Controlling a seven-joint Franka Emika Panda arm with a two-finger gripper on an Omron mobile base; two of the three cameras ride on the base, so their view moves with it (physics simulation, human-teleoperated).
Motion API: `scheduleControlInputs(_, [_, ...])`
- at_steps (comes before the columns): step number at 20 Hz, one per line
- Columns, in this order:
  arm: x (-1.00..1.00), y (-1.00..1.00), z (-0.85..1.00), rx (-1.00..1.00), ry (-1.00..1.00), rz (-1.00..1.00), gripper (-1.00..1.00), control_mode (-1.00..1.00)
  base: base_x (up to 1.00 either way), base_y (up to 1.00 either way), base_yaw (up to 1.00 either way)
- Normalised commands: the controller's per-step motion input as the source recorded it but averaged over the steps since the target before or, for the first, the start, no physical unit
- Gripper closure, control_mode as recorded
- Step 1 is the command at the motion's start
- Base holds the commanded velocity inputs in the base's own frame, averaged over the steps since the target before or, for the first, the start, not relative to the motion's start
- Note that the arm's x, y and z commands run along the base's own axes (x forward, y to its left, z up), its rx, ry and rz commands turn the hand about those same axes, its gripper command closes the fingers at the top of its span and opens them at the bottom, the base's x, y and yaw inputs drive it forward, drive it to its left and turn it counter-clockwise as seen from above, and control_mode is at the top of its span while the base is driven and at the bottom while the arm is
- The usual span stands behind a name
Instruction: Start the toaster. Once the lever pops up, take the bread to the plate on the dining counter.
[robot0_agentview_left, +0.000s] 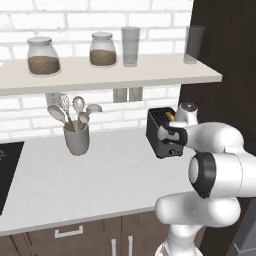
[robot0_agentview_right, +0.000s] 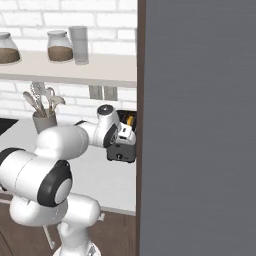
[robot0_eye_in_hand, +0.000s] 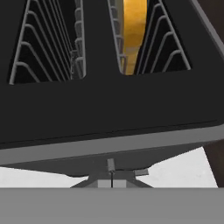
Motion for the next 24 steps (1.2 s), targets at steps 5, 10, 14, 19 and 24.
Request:
scheduleControlInputs(5, [0.01,0.00,-0.54,0.00,0.00,0.00,1.00,-1.00,0.00,0.00,0.00])
scheduleControlInputs(10, [-0.04,0.00,-0.66,0.00,0.03,0.00,1.00,-1.00,0.00,0.00,0.00])
scheduleControlInputs(14, [-0.34,0.00,-0.53,0.00,0.01,0.00,1.00,-1.00,0.00,0.00,0.00])
scheduleControlInputs(19, [-0.35,0.00,-0.58,0.00,0.00,0.00,1.00,-1.00,0.00,0.00,0.00])
scheduleControlInputs(24, [-0.16,0.02,-0.55,0.00,0.00,0.00,1.00,-1.00,0.00,0.00,0.00])
